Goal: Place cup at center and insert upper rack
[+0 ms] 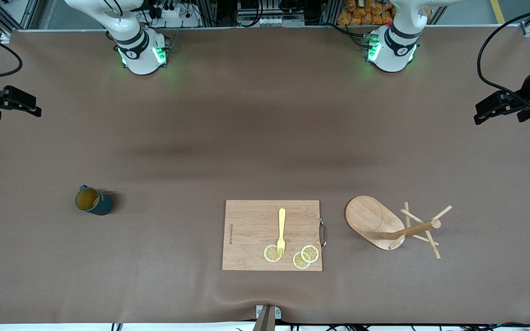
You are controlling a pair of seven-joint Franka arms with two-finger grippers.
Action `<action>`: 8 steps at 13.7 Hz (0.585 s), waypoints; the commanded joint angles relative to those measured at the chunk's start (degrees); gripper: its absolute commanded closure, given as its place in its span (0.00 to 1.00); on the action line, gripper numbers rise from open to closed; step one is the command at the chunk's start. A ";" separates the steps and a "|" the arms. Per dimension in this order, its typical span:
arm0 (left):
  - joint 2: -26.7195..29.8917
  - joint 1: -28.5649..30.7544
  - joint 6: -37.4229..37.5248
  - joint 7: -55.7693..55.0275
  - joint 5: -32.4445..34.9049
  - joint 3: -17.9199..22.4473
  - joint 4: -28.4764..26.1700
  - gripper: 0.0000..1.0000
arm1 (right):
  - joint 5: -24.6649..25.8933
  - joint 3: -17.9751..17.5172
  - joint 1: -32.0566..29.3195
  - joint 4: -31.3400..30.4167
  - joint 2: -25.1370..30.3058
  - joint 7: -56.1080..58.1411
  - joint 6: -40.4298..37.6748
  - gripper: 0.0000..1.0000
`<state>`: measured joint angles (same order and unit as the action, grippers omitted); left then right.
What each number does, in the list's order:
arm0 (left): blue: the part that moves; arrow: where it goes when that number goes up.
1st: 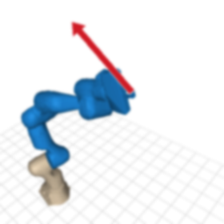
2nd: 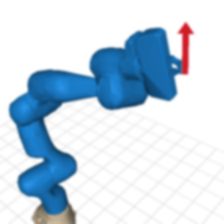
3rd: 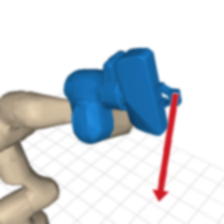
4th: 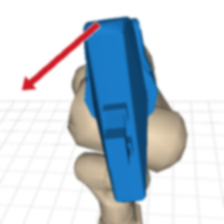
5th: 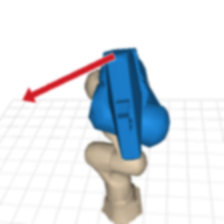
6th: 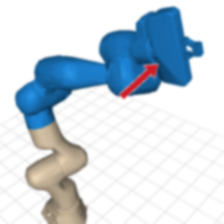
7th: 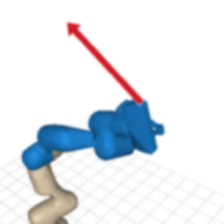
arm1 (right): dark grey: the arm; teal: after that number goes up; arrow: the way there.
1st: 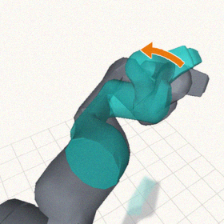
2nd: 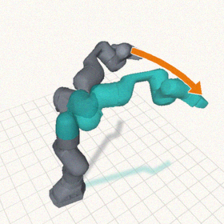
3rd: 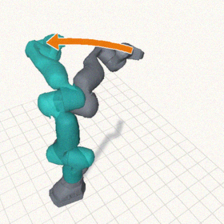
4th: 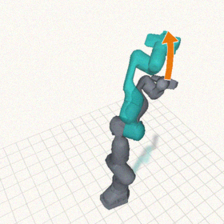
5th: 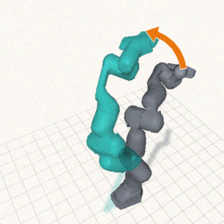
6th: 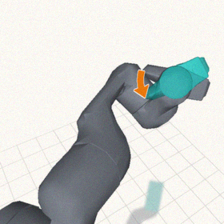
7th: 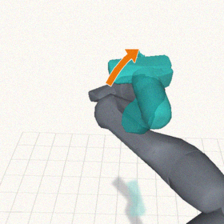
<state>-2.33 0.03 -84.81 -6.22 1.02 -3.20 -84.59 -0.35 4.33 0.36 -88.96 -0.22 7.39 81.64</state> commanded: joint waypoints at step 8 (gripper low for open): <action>0.05 0.49 0.88 0.07 0.47 -0.23 0.74 0.00 | -0.88 -0.20 -0.89 0.19 0.49 -0.62 -0.87 0.00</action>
<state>-2.33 0.13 -84.81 -6.22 1.02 -3.19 -84.59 -0.35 4.37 0.15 -88.96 -0.22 7.36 81.49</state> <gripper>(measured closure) 0.000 0.000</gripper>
